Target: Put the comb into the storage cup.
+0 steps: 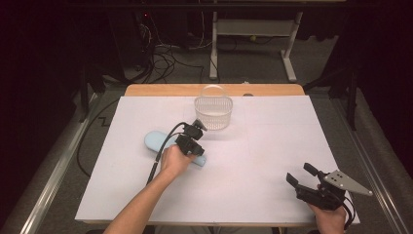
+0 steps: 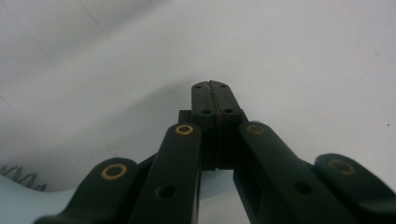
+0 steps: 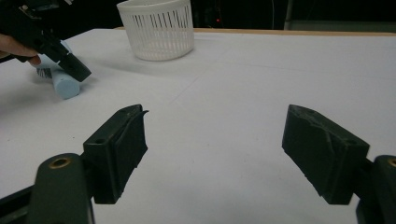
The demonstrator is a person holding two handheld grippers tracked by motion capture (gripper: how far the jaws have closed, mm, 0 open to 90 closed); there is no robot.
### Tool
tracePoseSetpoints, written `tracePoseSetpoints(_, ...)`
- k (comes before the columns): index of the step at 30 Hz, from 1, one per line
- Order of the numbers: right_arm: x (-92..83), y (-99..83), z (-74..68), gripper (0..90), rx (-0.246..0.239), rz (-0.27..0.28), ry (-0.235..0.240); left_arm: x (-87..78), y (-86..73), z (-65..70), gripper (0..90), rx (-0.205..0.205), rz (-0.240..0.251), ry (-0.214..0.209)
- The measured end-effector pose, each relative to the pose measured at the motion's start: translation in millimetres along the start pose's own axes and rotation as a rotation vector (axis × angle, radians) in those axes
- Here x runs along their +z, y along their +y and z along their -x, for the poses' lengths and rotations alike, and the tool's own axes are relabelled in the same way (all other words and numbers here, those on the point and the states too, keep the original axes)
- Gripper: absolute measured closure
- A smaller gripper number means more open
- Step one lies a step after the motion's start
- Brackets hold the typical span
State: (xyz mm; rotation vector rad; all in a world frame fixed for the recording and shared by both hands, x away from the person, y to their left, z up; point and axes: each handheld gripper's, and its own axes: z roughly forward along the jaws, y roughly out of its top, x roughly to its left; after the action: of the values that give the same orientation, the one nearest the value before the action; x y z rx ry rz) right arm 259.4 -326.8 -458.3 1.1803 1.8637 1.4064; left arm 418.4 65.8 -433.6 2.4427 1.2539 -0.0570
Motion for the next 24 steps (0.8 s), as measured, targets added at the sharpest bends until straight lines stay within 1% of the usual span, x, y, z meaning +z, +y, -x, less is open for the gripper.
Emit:
tracePoseSetpoints(4, -0.1, 0.0, 0.1, 22.2, 0.001, 0.000, 0.000, -1.1, -3.2, 1.0, 88.4, 0.010, -0.004, -0.002)
tracePoseSetpoints(13, 0.1, -0.1, 0.0, 22.2, 0.000, -0.001, 0.001, -1.4, -12.6, 4.3, 88.4, 0.021, 0.010, -0.018)
tracePoseSetpoints(20, 0.3, -0.2, -0.4, 22.3, 0.001, -0.006, -0.002, -0.9, -17.6, 7.5, 88.4, 0.035, 0.013, -0.020)
tracePoseSetpoints(24, 0.0, 0.0, -0.5, 22.2, -0.001, 0.003, 0.003, -2.2, -21.5, 9.3, 88.4, 0.047, 0.012, -0.015)
